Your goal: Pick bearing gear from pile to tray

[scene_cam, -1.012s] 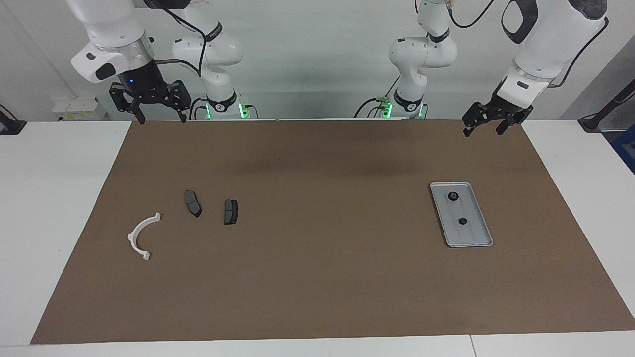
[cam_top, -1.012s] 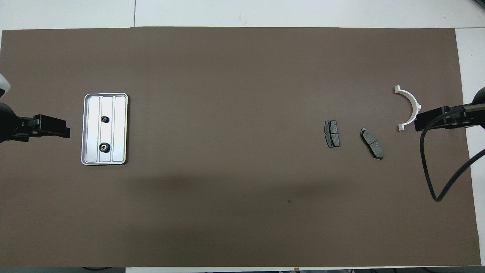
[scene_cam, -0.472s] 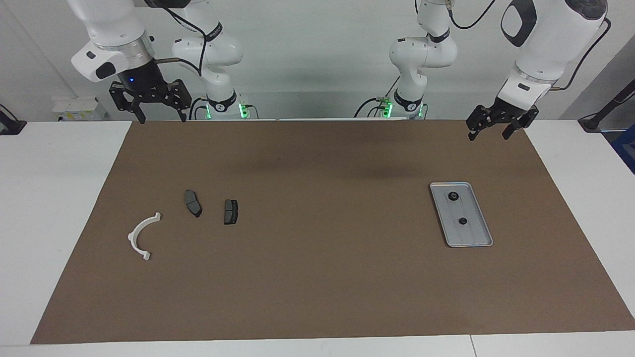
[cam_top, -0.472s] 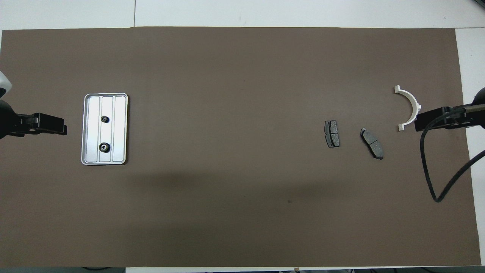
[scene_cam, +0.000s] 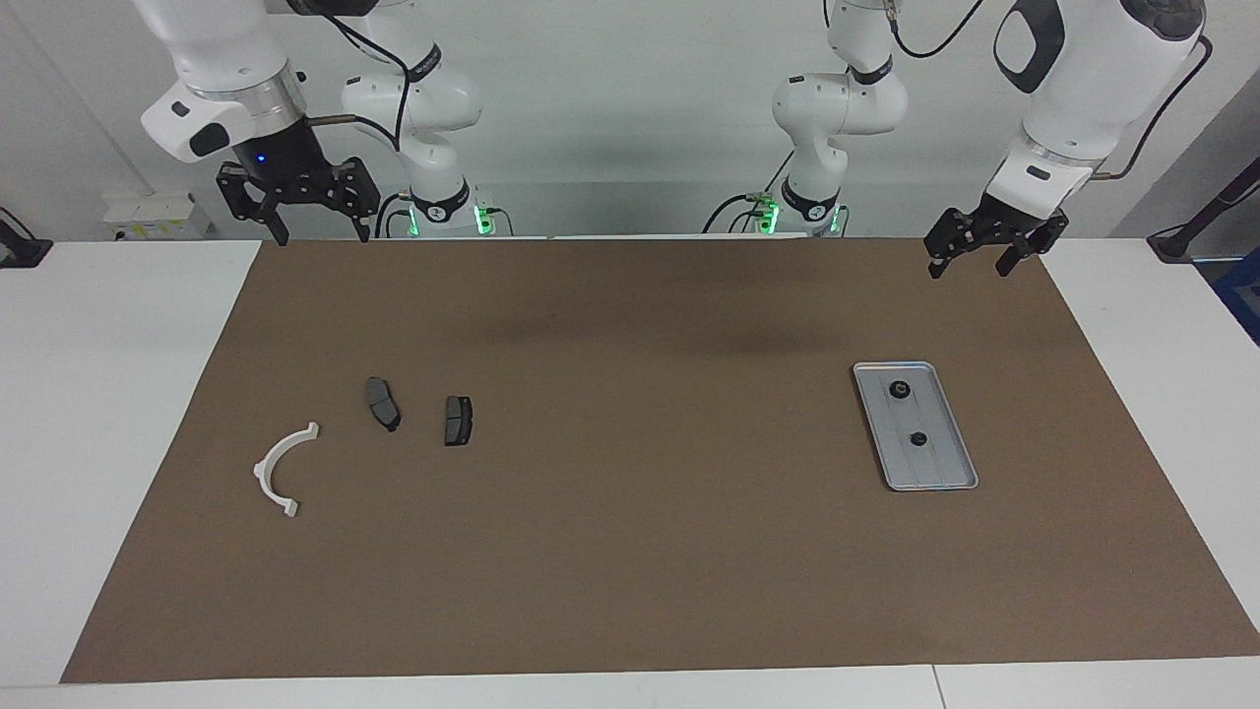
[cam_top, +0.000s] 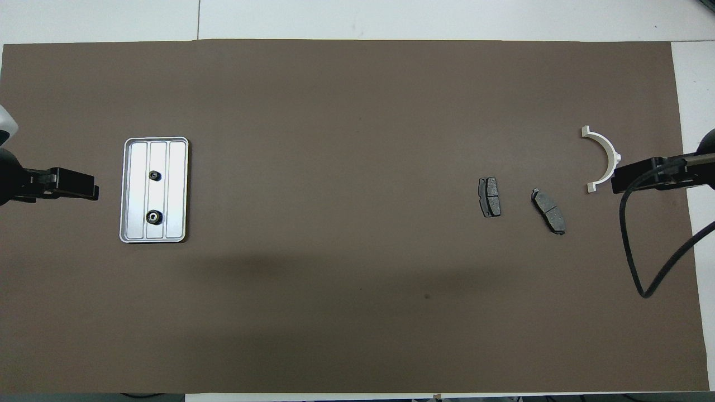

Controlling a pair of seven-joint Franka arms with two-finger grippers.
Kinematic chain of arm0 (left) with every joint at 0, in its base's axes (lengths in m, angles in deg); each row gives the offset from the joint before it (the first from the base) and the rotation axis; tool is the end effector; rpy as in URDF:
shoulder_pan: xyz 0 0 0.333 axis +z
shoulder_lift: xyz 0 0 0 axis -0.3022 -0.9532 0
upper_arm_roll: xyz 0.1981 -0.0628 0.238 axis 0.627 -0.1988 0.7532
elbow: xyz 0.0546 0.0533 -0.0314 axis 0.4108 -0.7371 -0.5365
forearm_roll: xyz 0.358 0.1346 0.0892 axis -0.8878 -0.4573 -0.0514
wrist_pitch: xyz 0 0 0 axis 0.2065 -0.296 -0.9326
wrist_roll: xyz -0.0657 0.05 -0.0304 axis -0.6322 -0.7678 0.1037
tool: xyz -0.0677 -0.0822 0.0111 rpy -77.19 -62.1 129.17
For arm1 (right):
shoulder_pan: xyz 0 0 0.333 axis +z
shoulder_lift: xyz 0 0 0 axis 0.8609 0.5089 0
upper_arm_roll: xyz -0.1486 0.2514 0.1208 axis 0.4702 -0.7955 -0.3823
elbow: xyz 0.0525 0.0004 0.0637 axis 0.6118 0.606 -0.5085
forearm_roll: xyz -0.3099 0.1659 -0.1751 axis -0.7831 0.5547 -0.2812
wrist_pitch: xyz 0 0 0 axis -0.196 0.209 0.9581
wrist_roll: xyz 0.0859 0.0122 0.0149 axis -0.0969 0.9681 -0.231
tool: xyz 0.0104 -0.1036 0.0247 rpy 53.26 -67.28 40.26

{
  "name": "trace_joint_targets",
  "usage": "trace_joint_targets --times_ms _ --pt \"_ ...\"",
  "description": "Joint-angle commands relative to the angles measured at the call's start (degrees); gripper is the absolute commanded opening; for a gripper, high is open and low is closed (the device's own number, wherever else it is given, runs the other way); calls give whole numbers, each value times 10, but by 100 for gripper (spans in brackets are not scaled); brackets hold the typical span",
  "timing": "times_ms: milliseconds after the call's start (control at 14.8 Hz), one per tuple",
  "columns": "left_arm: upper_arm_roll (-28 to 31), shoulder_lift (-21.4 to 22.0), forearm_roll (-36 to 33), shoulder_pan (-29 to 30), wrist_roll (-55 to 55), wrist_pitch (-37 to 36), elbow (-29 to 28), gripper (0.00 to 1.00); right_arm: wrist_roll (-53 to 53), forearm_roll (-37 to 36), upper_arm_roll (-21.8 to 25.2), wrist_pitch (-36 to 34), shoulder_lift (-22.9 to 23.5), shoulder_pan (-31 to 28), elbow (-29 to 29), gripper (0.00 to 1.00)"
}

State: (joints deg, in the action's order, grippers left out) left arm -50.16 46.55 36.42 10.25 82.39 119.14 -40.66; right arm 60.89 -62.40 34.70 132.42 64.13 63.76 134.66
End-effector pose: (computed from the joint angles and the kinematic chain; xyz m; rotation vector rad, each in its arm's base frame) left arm 0.5281 -0.0243 0.5961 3.1361 -0.0613 -0.0197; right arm 0.5267 0.0253 0.6553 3.1223 0.0660 -0.0197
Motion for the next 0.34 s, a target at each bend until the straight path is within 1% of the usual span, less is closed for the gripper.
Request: trace_joint_targets --times_ms 0,270 --pt "5 -1 -12 -1 6 -7 6 100 11 16 2 4 -8 -3 5 100" --pt "8 3 -12 1 6 -2 -6 100 11 16 2 4 -8 -3 5 100"
